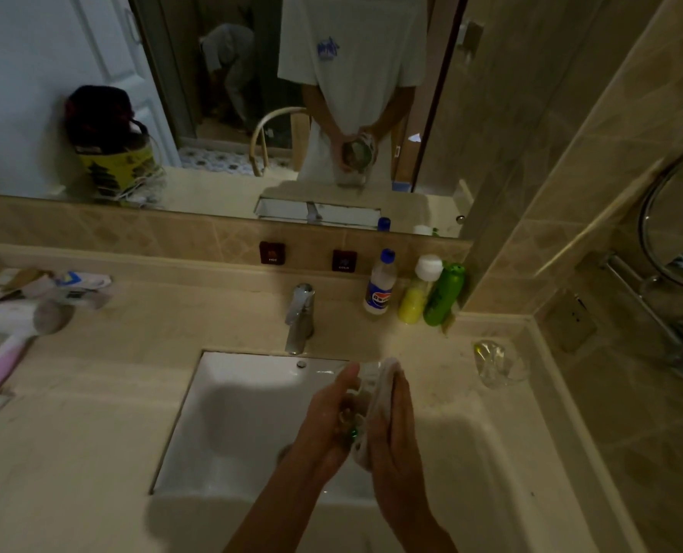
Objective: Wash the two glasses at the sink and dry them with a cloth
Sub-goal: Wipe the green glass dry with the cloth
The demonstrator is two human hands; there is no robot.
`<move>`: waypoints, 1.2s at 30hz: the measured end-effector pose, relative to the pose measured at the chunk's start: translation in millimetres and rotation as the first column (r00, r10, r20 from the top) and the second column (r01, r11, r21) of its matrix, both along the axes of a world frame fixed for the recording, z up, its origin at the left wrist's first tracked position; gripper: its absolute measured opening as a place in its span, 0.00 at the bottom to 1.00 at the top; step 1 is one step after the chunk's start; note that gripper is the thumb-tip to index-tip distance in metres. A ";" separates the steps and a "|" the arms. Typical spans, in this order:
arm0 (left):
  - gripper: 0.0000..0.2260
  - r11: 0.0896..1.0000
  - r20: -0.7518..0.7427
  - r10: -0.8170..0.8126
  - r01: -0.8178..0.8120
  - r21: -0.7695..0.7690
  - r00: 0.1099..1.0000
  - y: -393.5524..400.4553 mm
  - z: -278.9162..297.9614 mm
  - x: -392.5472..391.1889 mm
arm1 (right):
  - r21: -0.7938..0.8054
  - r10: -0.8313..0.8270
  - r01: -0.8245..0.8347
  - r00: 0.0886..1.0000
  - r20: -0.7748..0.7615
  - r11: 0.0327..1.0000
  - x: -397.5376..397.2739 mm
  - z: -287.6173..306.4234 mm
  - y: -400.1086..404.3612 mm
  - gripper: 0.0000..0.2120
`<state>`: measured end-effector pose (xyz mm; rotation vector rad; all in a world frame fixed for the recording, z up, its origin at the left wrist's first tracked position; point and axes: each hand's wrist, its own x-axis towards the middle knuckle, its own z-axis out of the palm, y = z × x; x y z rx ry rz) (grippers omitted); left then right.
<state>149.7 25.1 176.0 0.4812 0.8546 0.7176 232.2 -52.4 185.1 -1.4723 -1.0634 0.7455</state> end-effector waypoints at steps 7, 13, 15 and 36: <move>0.24 0.979 0.179 -0.194 0.180 0.094 0.964 10.3 6.9 -4.0 | -0.217 -0.009 -0.052 0.962 -0.273 0.975 40.1 43.9 50.0 0.23; 0.37 0.997 0.158 0.007 0.006 -0.079 0.987 10.2 0.0 3.6 | -0.049 0.076 -0.065 0.963 0.258 0.997 5.7 26.8 20.1 0.28; 0.31 0.997 0.138 0.032 -0.022 -0.074 0.990 11.2 -0.9 4.4 | -0.008 0.054 -0.056 0.905 0.422 0.998 -5.4 14.0 3.4 0.31; 0.31 0.984 0.068 -0.177 0.175 0.024 0.982 -0.2 18.4 -10.3 | -0.149 0.219 -0.208 0.974 0.063 0.967 69.7 59.3 44.4 0.13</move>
